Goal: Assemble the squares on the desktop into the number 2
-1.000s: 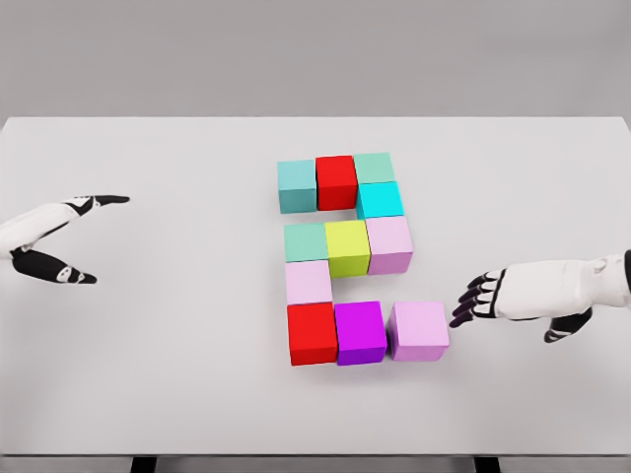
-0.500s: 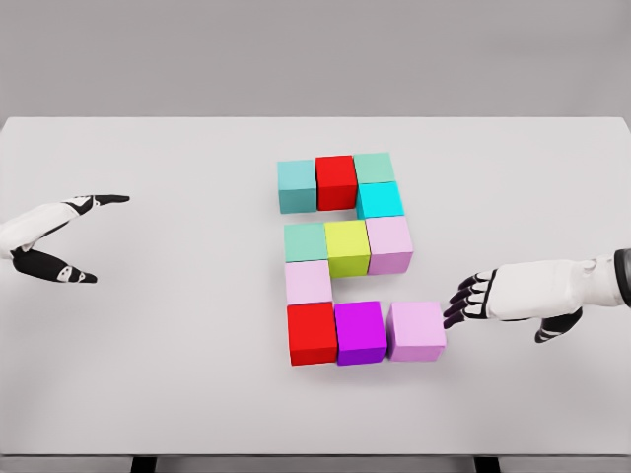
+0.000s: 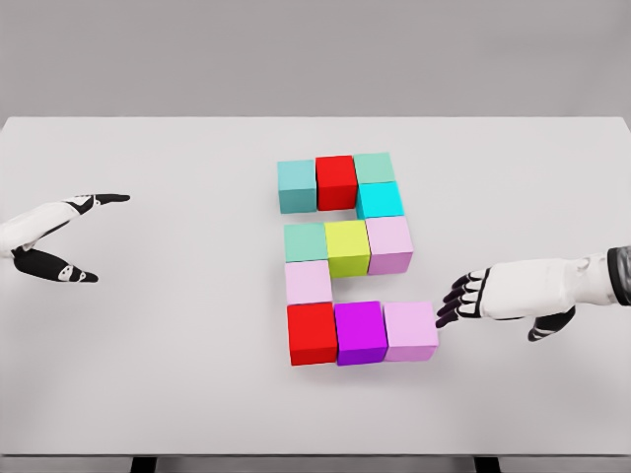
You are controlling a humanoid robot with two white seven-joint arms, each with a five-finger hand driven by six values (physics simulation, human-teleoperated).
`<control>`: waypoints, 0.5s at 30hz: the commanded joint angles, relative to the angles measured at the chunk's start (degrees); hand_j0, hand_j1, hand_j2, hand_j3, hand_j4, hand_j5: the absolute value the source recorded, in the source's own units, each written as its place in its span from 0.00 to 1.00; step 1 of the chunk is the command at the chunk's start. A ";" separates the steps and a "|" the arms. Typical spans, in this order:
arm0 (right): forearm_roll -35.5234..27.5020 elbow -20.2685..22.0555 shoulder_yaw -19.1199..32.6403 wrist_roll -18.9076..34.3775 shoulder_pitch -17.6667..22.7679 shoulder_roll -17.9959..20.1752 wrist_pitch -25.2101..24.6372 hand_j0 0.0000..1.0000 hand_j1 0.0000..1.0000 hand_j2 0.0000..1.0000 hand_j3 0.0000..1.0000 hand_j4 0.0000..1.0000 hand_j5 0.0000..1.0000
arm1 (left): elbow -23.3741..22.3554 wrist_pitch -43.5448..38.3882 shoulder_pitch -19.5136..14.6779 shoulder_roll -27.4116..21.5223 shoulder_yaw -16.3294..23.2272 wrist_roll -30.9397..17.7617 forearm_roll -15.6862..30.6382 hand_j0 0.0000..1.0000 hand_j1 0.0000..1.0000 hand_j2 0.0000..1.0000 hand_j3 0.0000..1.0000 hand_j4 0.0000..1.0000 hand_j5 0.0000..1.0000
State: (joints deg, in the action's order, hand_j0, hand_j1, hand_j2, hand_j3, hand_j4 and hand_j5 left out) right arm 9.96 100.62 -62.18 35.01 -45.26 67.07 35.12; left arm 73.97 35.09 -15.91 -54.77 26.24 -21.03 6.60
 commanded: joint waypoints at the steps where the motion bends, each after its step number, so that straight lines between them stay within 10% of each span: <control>1: -0.29 0.01 0.04 -0.01 0.00 -0.01 -0.12 1.00 1.00 1.00 1.00 1.00 1.00 | 0.03 -0.09 0.00 -0.08 -0.05 0.02 0.43 1.00 1.00 1.00 1.00 1.00 1.00; 10: -0.29 -0.08 3.46 -0.01 -0.26 3.50 -0.12 1.00 1.00 1.00 1.00 1.00 1.00 | -0.05 -0.09 -0.09 0.10 0.04 0.02 0.34 1.00 1.00 1.00 1.00 1.00 1.00; 15: -6.52 -7.90 16.64 -0.01 0.70 5.35 -0.12 1.00 1.00 1.00 1.00 1.00 1.00 | -0.05 -0.09 -0.09 0.01 -0.05 0.02 0.43 1.00 1.00 1.00 1.00 1.00 1.00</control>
State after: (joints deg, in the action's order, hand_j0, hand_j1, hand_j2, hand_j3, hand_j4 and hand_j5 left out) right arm 6.39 95.08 -50.14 35.02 -44.47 71.91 35.16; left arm 73.89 35.10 -16.00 -54.65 26.27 -21.03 6.59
